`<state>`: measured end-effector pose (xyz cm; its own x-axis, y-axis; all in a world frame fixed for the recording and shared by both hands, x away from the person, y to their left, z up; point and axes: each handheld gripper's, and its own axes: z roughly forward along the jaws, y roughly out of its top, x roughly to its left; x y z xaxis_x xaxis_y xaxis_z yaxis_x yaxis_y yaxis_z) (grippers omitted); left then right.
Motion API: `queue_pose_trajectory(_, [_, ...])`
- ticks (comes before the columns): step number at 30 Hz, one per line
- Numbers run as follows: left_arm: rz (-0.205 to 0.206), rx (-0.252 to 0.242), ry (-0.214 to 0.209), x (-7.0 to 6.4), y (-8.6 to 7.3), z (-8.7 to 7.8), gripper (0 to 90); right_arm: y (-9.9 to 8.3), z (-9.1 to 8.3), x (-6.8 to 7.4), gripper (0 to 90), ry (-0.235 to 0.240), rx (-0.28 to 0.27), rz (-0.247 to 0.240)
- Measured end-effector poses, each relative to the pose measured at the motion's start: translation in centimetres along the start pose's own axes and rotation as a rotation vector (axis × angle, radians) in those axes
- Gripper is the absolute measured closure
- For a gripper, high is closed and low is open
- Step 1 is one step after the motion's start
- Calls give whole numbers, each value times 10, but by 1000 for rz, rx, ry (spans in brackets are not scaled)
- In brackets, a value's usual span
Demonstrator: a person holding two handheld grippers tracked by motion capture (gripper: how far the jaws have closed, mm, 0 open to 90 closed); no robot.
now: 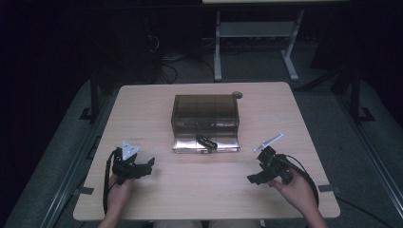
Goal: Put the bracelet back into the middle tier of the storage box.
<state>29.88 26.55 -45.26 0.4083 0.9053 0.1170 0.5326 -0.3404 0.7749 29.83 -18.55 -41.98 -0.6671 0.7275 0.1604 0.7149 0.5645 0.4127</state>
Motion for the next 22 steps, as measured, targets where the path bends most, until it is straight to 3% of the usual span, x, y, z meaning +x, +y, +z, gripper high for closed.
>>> queue_pose_trajectory(10, [-6, -1, -1, -1, 0, 1, 131, -18, 3, 0, 266, 10, -3, 31])
queue_pose_trajectory(19, [-1, 1, 2, -1, 0, 2, 131, -29, 3, 5, 266, 0, -22, 31])
queue_pose_trajectory(22, [0, 1, 4, -1, 0, 2, 131, -35, 6, 5, 270, 18, -36, 40])
